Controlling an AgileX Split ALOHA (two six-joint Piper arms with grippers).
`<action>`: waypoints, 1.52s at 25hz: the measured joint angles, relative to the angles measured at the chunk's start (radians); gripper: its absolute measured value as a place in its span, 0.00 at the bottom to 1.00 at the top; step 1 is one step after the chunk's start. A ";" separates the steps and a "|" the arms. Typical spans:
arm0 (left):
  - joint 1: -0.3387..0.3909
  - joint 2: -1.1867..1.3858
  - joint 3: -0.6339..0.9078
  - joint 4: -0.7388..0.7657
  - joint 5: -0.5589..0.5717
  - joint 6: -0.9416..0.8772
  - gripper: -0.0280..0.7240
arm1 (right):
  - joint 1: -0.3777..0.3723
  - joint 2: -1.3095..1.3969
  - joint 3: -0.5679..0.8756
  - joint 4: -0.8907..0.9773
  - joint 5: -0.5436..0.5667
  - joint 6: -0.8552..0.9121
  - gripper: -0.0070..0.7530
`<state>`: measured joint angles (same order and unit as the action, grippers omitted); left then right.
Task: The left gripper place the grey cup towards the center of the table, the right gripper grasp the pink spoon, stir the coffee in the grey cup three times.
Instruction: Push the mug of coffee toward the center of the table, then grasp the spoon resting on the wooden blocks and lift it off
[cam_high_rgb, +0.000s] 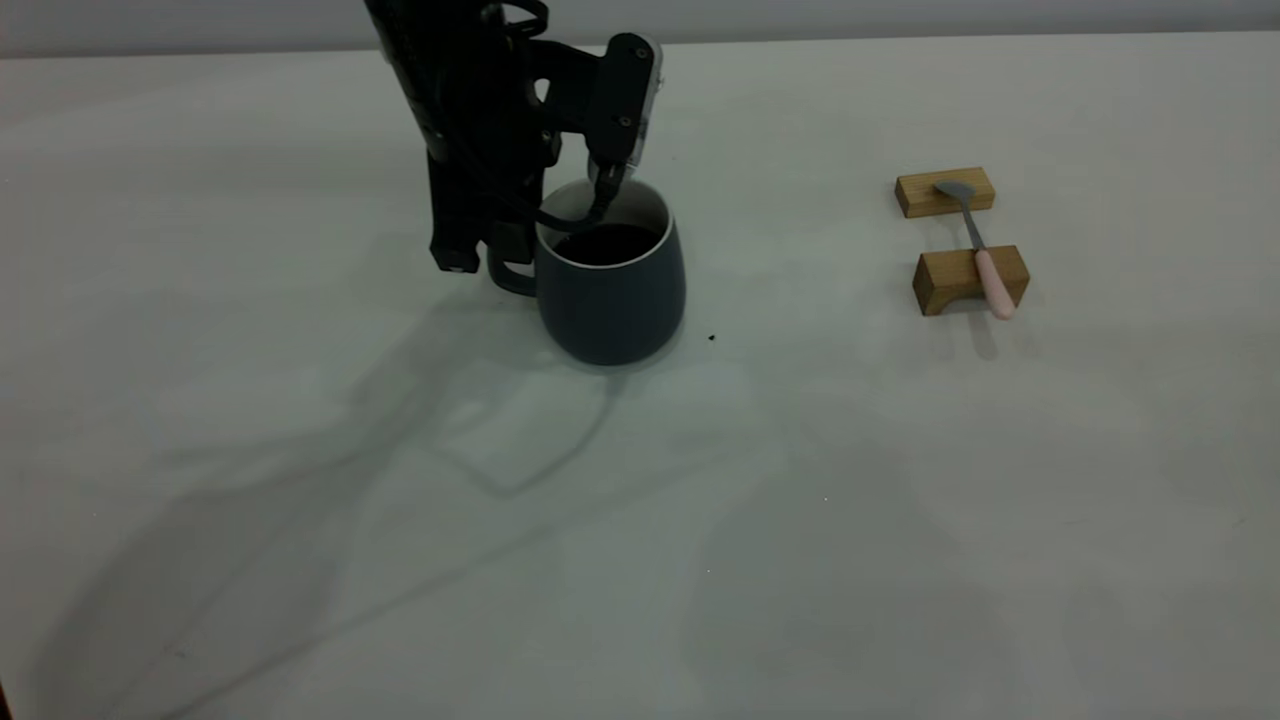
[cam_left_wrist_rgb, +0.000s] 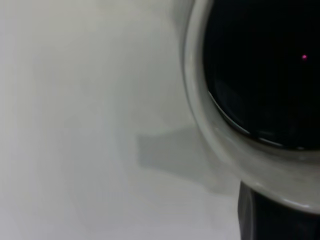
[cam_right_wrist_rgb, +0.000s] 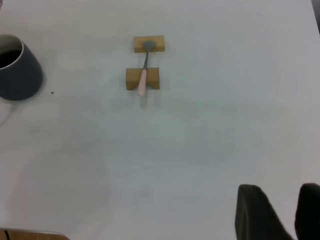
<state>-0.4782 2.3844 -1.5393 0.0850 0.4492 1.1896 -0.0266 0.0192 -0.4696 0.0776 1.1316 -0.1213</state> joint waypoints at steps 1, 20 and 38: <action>-0.002 0.001 -0.001 -0.001 0.000 -0.002 0.33 | 0.000 0.000 0.000 0.000 0.000 0.000 0.32; -0.005 -0.262 -0.001 0.038 0.173 -0.284 0.89 | 0.000 0.000 0.000 0.000 0.000 0.000 0.32; -0.003 -0.920 0.003 0.088 0.719 -1.109 0.47 | 0.000 0.000 0.000 0.000 0.000 0.000 0.32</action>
<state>-0.4817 1.4647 -1.5361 0.1727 1.1679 0.0801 -0.0266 0.0192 -0.4696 0.0776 1.1316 -0.1213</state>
